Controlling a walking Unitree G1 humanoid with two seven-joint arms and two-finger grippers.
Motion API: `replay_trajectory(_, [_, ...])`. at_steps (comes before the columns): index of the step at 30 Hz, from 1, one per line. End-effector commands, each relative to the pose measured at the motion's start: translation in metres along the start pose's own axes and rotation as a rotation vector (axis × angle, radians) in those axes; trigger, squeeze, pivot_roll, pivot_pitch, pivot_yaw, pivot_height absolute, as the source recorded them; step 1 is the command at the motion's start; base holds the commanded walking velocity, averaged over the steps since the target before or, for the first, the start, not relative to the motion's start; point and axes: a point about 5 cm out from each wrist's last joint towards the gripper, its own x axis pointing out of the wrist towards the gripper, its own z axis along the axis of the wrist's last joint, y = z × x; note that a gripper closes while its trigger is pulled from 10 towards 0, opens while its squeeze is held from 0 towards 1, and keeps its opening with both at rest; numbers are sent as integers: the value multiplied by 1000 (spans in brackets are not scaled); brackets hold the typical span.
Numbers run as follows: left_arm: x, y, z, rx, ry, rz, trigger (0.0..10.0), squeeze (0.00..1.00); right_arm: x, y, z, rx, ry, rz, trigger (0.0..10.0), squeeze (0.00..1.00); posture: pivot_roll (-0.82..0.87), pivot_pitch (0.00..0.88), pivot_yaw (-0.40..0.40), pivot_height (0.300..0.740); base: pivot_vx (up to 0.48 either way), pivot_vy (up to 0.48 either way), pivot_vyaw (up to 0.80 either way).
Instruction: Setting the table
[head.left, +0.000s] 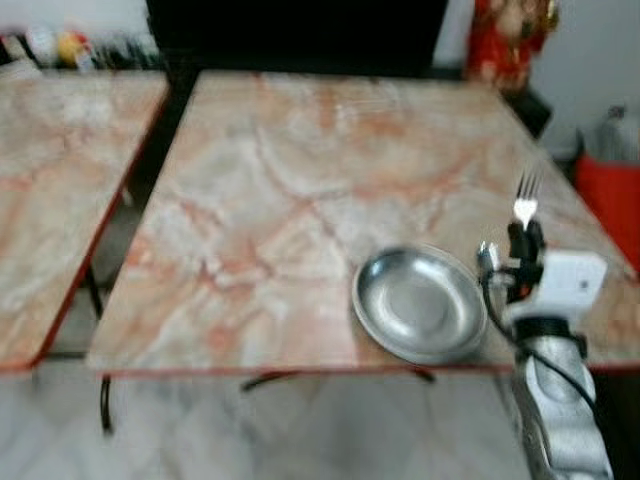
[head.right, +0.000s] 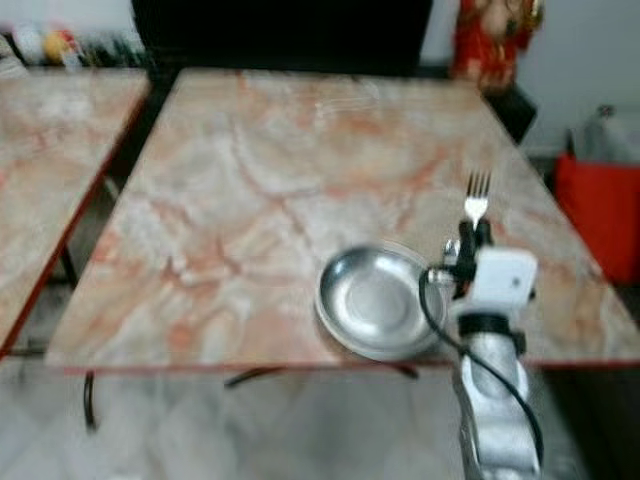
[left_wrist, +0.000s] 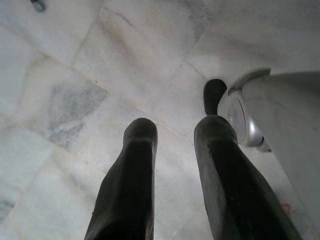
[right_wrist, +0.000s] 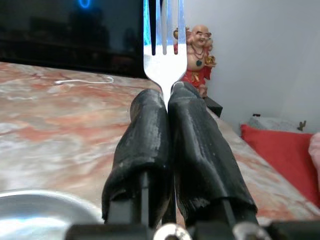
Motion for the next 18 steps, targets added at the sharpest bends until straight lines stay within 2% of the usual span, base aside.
replay_trajectory(1, [-1,-5,-7,17,30,-9,10000,0,2,-10,-2,-5,29,-41,10000,0,-32,109,-7,740,0,0,0])
replay_trajectory(6, [-1,-6,-7,14,30,-9,10000,0,10,-16,-7,-18,70,-71,10000,0,-39,109,-6,740,0,0,0])
replay_trajectory(9, [-1,-6,-7,13,31,-11,10000,0,17,-17,-8,24,84,-99,10000,0,-42,109,-6,740,0,0,0])
replay_trajectory(12, [-1,-6,-6,11,31,-15,10000,0,30,-11,-18,38,191,-110,10000,0,-47,111,4,740,0,0,0])
replay_trajectory(13, [0,-6,-5,11,30,-17,10000,0,38,-7,-24,59,254,-109,10000,0,-48,113,9,740,0,0,0])
replay_trajectory(15, [0,-6,-5,12,30,-17,10000,0,46,-3,-29,100,308,-106,10000,0,-46,114,10,740,0,0,0])
replay_trajectory(17, [0,-6,-5,10,29,-16,10000,0,58,7,-39,112,396,-82,10000,0,-45,115,11,740,0,0,0])
replay_trajectory(18, [0,-6,-5,10,29,-16,10000,0,58,7,-39,112,396,-82,10000,0,-45,115,11,740,0,0,0])
